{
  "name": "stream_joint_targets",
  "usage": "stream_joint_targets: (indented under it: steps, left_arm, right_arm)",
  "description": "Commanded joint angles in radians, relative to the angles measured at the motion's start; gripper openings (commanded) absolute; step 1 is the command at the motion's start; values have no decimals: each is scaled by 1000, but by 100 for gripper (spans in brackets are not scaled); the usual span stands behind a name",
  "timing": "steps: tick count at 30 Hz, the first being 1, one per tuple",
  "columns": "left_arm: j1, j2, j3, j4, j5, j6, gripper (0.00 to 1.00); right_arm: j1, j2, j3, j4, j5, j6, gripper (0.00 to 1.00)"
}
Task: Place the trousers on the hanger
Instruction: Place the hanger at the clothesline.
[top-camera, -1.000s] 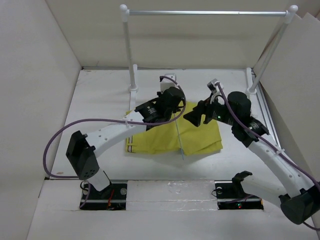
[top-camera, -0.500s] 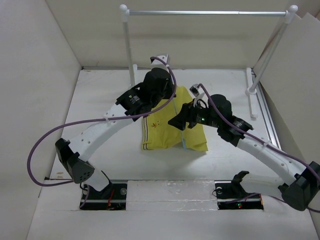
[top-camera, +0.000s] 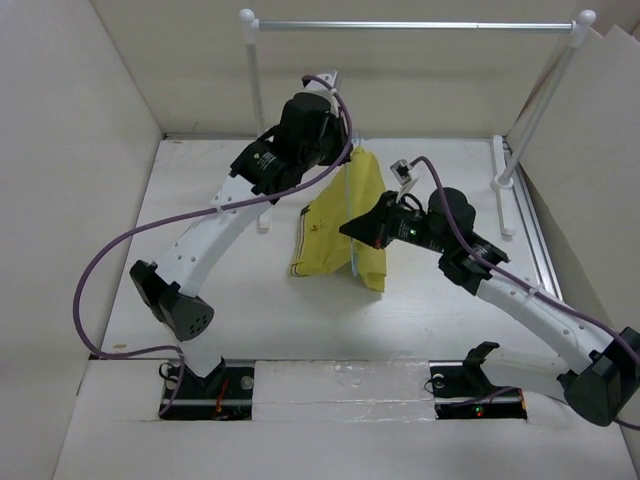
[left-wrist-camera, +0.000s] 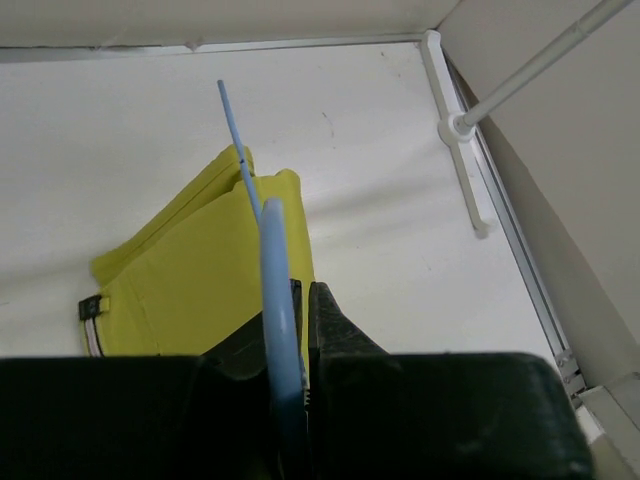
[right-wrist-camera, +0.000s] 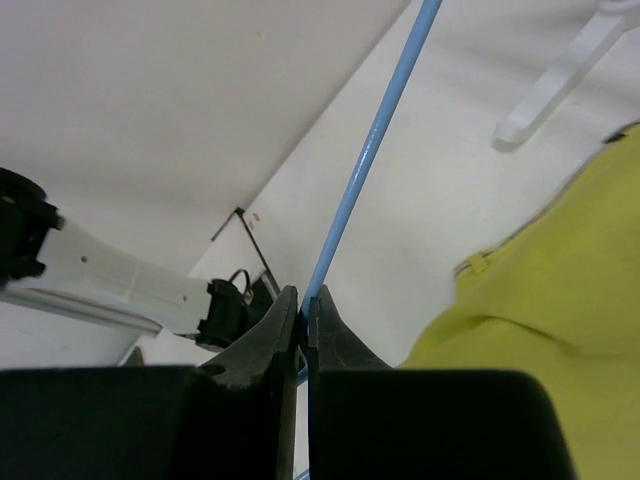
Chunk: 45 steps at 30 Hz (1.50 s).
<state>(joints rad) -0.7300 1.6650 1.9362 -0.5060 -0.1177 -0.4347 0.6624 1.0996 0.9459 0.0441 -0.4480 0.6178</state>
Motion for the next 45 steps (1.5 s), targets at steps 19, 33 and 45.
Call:
stream_joint_targets:
  steps: [19, 33, 45]
  left_arm:
    - [9, -85, 415, 153, 346, -35, 73]
    - [9, -148, 279, 109, 256, 21, 70]
    - [9, -254, -65, 145, 254, 16, 71]
  right_arm:
    - [-311, 46, 304, 356, -119, 197, 0]
    - [-495, 10, 336, 467, -202, 270, 0]
    - [-852, -3, 392, 508, -302, 329, 0]
